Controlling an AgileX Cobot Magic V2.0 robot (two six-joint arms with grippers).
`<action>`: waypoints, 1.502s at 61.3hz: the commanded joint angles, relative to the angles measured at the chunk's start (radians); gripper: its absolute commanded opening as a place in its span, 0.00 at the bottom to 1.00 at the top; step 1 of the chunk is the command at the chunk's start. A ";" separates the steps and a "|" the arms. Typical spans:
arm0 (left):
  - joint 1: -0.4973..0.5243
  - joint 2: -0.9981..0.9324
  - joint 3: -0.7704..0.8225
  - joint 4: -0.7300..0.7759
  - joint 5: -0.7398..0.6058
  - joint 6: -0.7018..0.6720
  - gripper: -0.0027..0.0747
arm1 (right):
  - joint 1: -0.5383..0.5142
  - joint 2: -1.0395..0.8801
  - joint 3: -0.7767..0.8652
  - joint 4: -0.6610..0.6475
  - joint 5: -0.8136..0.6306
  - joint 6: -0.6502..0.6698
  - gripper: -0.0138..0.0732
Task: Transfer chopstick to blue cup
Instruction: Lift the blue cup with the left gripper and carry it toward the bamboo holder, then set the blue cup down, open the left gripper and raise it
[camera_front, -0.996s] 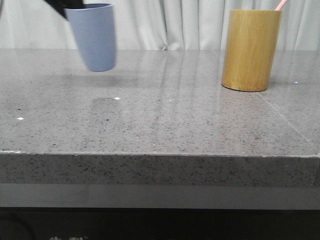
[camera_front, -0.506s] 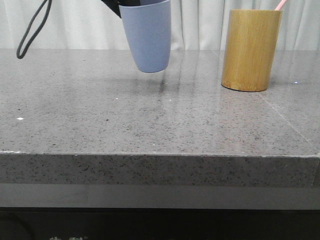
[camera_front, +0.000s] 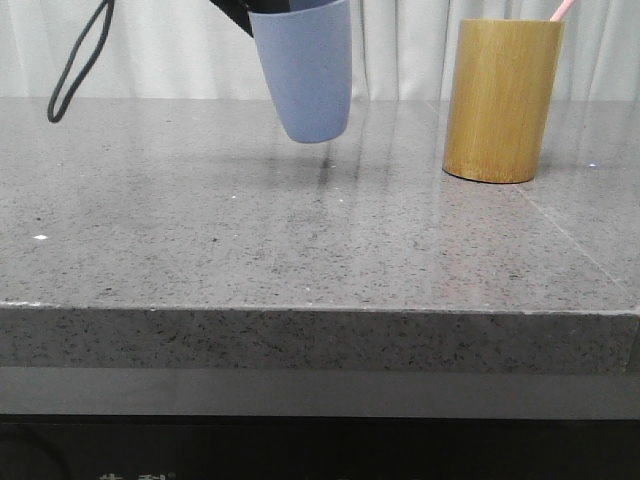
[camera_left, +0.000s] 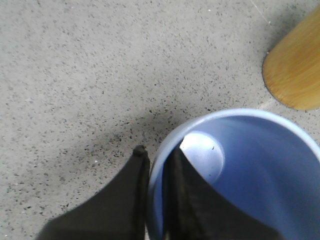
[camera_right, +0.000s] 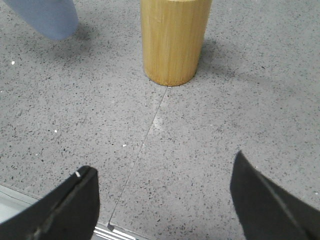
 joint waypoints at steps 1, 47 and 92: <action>-0.008 -0.042 -0.034 -0.005 -0.056 0.002 0.01 | 0.001 0.002 -0.034 0.005 -0.059 -0.007 0.80; -0.008 -0.025 -0.034 0.029 0.007 0.024 0.30 | 0.001 0.002 -0.034 0.005 -0.051 -0.007 0.80; -0.008 -0.094 -0.171 0.013 0.057 0.017 0.54 | -0.001 0.002 -0.034 0.005 -0.127 0.015 0.80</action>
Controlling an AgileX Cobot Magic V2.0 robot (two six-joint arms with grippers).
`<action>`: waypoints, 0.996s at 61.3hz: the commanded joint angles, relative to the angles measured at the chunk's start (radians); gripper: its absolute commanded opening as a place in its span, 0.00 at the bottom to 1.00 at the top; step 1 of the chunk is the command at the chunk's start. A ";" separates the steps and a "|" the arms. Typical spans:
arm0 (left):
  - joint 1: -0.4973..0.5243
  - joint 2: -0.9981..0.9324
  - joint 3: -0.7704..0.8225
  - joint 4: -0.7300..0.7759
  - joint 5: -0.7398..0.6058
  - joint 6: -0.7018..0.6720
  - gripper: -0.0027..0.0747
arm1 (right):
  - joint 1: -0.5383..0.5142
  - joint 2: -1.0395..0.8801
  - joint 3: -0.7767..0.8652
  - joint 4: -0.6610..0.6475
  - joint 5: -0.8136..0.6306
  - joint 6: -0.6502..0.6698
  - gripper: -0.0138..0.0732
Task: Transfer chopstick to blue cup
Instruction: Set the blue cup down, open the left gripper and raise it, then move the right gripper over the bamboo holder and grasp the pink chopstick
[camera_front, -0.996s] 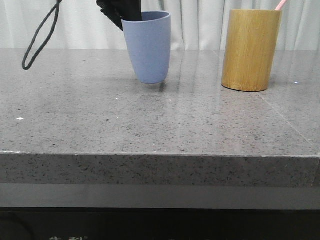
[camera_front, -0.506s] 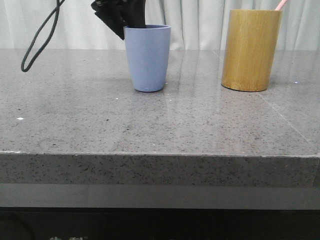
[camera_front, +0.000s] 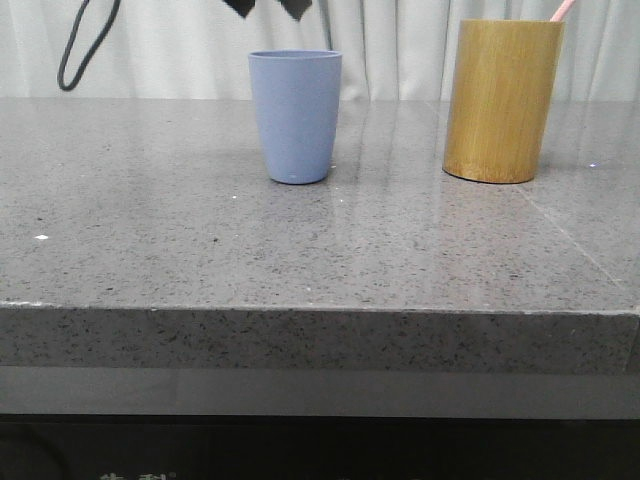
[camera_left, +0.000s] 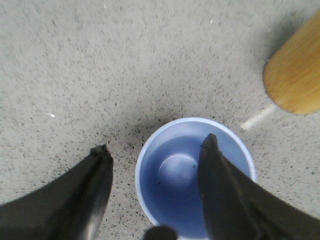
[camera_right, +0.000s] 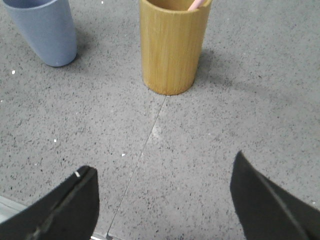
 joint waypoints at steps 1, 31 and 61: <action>-0.008 -0.111 -0.028 -0.020 -0.041 -0.008 0.54 | -0.003 0.002 -0.034 0.005 -0.097 0.020 0.80; -0.008 -0.619 0.602 -0.054 -0.383 -0.008 0.54 | -0.008 0.002 0.115 0.020 -0.529 0.171 0.80; -0.008 -0.971 0.975 -0.054 -0.479 -0.008 0.54 | -0.002 0.260 0.163 0.031 -1.151 0.173 0.80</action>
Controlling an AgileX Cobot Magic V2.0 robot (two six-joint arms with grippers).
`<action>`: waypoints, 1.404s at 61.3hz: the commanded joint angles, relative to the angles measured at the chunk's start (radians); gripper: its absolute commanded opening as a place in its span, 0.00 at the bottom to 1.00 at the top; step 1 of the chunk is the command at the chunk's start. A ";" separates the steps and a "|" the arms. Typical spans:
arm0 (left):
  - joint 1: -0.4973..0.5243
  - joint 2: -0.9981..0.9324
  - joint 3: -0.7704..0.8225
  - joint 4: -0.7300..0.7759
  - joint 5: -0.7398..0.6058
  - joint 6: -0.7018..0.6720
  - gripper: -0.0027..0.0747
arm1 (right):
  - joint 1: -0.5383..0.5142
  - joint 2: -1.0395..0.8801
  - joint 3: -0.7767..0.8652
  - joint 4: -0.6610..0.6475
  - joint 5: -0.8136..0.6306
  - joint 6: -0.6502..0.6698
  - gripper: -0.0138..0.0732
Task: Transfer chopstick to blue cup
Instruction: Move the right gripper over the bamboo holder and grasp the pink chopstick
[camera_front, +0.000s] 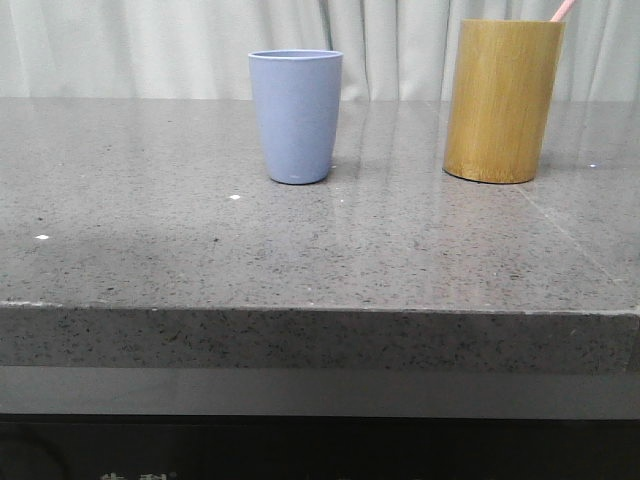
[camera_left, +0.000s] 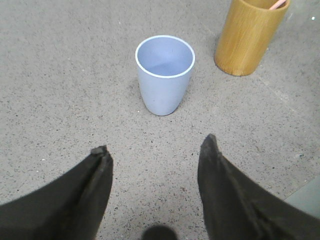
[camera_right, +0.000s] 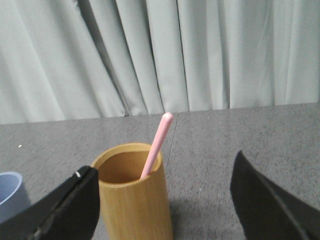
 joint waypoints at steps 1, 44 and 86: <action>-0.008 -0.033 -0.022 -0.015 -0.087 -0.008 0.54 | 0.002 0.052 -0.028 0.001 -0.196 0.005 0.80; -0.008 -0.033 -0.022 -0.015 -0.088 -0.008 0.54 | 0.001 0.368 -0.325 0.037 -0.059 0.047 0.72; -0.008 -0.033 -0.022 -0.015 -0.088 -0.008 0.54 | 0.001 0.368 -0.511 -0.095 0.227 0.047 0.08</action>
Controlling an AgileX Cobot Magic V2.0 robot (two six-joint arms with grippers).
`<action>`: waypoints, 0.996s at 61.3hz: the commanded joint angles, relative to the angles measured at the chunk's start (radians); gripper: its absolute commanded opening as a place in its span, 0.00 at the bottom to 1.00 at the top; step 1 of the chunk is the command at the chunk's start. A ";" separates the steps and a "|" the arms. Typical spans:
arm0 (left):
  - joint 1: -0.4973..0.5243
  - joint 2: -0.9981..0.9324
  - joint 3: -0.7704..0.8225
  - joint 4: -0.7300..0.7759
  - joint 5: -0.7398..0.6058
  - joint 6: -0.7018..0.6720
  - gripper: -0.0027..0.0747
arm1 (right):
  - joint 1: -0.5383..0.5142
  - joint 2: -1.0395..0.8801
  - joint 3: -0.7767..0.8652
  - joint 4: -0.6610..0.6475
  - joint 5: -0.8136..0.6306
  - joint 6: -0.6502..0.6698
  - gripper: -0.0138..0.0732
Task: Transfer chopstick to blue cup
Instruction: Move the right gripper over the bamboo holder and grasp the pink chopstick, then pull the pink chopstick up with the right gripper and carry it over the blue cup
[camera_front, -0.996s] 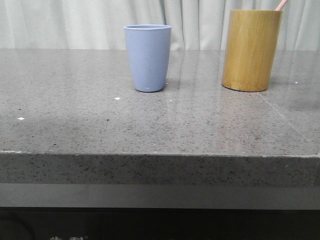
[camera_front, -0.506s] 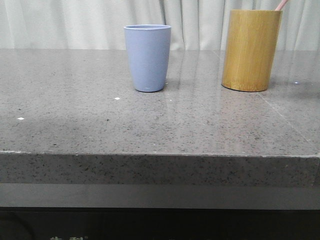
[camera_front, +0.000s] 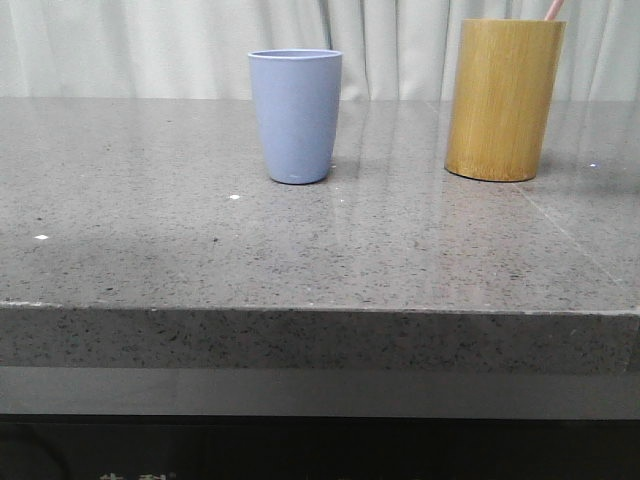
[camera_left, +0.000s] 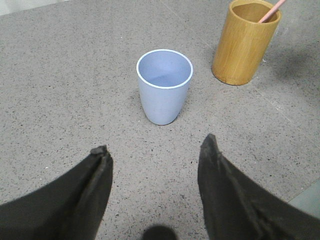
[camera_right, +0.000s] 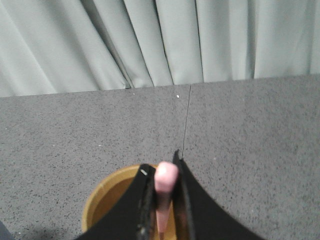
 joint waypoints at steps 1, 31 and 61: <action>-0.008 -0.015 -0.024 -0.015 -0.077 -0.008 0.54 | -0.004 -0.027 -0.098 -0.051 -0.002 -0.007 0.08; -0.008 -0.015 -0.024 -0.015 -0.077 -0.008 0.54 | 0.110 -0.027 -0.637 -0.145 0.500 -0.029 0.08; -0.008 -0.015 -0.024 -0.015 -0.077 -0.008 0.54 | 0.394 0.158 -0.675 -0.145 0.417 -0.066 0.08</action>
